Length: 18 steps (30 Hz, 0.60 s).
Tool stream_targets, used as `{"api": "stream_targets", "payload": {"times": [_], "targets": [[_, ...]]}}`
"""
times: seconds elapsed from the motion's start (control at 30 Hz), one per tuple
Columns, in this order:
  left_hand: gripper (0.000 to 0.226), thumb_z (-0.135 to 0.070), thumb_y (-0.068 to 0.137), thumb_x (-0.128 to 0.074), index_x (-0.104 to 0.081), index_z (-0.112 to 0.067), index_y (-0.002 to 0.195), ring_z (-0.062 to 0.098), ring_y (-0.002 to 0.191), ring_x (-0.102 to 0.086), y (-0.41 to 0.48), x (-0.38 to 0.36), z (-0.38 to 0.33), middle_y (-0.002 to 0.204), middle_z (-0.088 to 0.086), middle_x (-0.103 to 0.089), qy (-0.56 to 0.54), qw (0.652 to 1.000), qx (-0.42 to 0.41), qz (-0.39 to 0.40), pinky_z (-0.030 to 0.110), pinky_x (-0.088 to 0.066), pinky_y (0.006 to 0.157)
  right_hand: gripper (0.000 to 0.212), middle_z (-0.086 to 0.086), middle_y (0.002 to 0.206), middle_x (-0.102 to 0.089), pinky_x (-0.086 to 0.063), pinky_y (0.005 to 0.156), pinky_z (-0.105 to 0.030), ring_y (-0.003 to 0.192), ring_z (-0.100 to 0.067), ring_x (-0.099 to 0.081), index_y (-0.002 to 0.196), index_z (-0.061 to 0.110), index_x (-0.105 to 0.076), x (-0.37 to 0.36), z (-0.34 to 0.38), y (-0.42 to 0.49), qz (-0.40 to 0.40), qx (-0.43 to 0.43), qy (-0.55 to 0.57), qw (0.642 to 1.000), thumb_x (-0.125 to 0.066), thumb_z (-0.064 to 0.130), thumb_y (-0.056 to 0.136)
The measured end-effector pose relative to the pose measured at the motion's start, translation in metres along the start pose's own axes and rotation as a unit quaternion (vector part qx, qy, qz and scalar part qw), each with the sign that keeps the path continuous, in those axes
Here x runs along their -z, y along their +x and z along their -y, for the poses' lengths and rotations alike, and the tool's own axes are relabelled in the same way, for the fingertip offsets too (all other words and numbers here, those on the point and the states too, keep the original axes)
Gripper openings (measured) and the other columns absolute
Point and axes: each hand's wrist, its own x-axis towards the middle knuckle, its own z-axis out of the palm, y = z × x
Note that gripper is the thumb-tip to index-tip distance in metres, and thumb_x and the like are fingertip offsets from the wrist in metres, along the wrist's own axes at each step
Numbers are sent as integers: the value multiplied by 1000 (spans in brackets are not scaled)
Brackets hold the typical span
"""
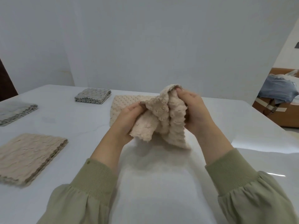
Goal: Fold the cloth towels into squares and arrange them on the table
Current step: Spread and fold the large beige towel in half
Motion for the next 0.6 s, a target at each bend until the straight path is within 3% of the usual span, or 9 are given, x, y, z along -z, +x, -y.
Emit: {"api": "stream_targets", "payload": {"times": [0.1, 0.13, 0.2, 0.27, 0.33, 0.4, 0.47, 0.53, 0.6], "targets": [[24, -25, 74, -66, -74, -5, 85, 18, 75, -70, -9, -4, -6, 82, 10, -71, -88, 988, 102, 78, 27, -58, 67, 20, -6, 75, -68, -56, 66, -27, 70, -18, -66, 82, 10, -66, 7, 13, -5, 66, -70, 95, 991, -53, 25, 86], [21, -25, 69, -70, -75, -7, 78, 17, 71, -70, -9, -5, -8, 76, 8, -71, -119, 983, 103, 91, 26, -58, 65, 21, -6, 79, -68, -57, 69, -29, 75, -19, -66, 88, 10, -65, 9, 16, -5, 73, -88, 124, 986, -53, 27, 86], [18, -23, 80, -62, -75, -12, 81, 20, 76, -70, -3, -2, -11, 80, 8, -71, -167, 981, 81, 62, 30, -57, 71, 28, -9, 93, -67, -56, 79, -34, 90, -23, -65, 107, 8, -61, 16, 18, 2, 55, -96, 142, 984, -52, 29, 91], [23, -17, 95, -45, -69, -16, 97, 22, 81, -70, 6, 6, -8, 89, 10, -71, -246, 967, 69, 10, 36, -58, 77, 29, -14, 98, -65, -55, 81, -38, 92, -26, -63, 111, 3, -60, 26, 10, 10, -49, -54, 73, 995, -55, 25, 93], [17, -9, 95, -47, -58, -19, 103, 16, 71, -68, 11, 15, 5, 85, 7, -68, -262, 961, 57, -72, 31, -57, 66, 20, -10, 87, -64, -56, 69, -33, 78, -21, -62, 96, 6, -64, 40, -12, 14, -173, -20, -40, 984, -57, 24, 93], [14, -9, 90, -53, -53, -21, 96, 8, 62, -60, 14, 30, 24, 79, -1, -61, -160, 976, 55, -136, 21, -48, 56, 20, -4, 89, -62, -49, 69, -30, 78, -17, -58, 99, 10, -60, 53, -43, 12, -229, -35, -183, 956, -49, 26, 95], [30, -18, 81, -58, -56, -23, 110, 10, 85, -66, 15, 44, 44, 99, -1, -66, 11, 978, 63, -199, 28, -54, 75, 35, -1, 106, -56, -39, 80, -27, 93, -16, -54, 128, 12, -48, 63, -68, 5, -224, -68, -305, 923, -42, 28, 98], [45, -20, 81, -54, -53, -26, 125, 19, 110, -59, 13, 43, 48, 125, 3, -58, 173, 951, 55, -249, 41, -47, 98, 41, 2, 110, -51, -34, 81, -23, 94, -14, -51, 136, 12, -39, 65, -77, -1, -209, -64, -344, 913, -41, 28, 98], [44, -15, 87, -51, -50, -23, 130, 13, 105, -55, 8, 36, 46, 131, 2, -53, 266, 929, 29, -255, 27, -47, 95, 36, 3, 110, -54, -35, 81, -23, 92, -12, -52, 131, 13, -45, 64, -79, -5, -200, -42, -347, 915, -41, 27, 98]]}}
